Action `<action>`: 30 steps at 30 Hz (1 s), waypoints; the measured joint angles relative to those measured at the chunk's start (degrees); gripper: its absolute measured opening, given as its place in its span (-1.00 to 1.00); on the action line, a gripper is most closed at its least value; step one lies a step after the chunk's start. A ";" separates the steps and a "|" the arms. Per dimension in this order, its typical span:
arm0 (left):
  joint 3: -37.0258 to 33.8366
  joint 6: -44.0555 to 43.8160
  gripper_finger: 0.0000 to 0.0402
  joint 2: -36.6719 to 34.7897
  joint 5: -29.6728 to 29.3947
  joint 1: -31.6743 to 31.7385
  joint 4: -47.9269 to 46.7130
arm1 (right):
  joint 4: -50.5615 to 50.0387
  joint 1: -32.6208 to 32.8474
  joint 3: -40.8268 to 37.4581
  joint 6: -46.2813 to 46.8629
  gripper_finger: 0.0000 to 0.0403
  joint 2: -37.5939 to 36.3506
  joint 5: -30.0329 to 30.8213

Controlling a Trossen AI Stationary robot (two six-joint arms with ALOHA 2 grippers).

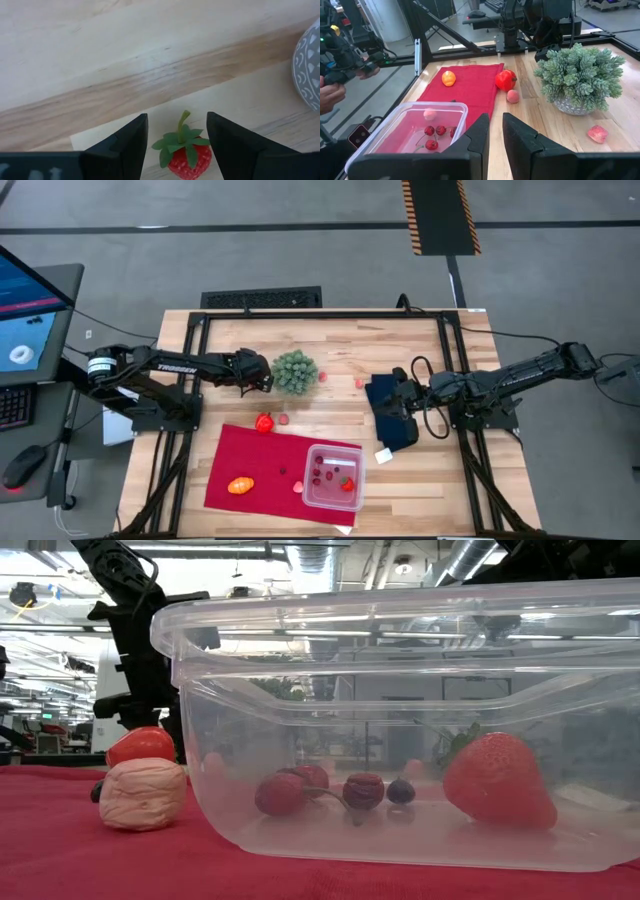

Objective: Pick and placing Produce into tupperware
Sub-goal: Put the strawberry into the transparent bin

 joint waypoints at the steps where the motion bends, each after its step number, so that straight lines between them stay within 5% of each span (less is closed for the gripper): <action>1: 0.00 0.01 -0.03 0.00 0.00 0.00 -0.01 | -0.01 0.00 0.00 0.00 -0.62 0.00 0.00; 8: 0.00 -0.60 -0.14 0.00 0.47 0.61 0.39 | 0.00 -0.02 0.00 0.01 -0.62 0.00 0.00; 19: -0.02 2.88 -0.96 0.02 0.12 0.70 -0.96 | -0.01 -0.01 0.00 0.00 -0.62 0.00 0.00; 30: 0.16 2.43 -0.99 0.02 -1.67 0.70 -0.63 | 0.00 0.00 0.00 0.00 -0.62 0.01 0.00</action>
